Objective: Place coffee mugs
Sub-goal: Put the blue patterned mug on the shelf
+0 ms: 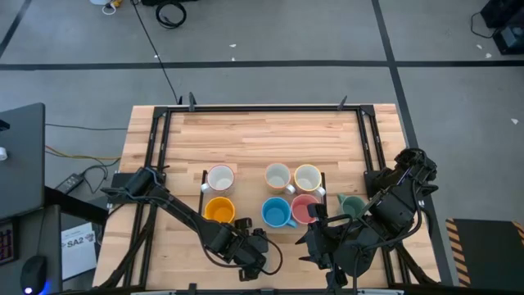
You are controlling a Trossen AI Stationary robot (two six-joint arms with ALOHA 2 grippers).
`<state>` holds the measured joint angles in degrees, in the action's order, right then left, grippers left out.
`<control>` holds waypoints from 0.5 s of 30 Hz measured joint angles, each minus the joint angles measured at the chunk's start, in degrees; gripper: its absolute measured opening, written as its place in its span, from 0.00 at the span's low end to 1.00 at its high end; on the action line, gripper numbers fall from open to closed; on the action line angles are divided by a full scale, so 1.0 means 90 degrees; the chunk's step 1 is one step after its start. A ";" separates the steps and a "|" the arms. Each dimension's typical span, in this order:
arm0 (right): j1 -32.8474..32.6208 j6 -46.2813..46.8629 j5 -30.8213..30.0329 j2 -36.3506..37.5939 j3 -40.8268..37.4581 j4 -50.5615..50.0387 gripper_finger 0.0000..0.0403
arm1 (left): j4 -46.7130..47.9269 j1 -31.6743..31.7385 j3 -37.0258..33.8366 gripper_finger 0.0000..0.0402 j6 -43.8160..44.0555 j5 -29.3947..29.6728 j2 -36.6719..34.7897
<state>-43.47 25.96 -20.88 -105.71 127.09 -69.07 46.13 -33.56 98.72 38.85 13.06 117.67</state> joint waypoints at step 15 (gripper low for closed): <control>-0.0001 -0.0002 0.0000 0.0000 0.0000 -0.0001 0.41 | -0.0039 -0.0004 -0.0001 0.05 0.0937 -0.0257 -0.0602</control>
<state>-43.48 25.94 -20.88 -105.71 127.09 -69.08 45.78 -33.60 98.70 47.28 10.75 112.25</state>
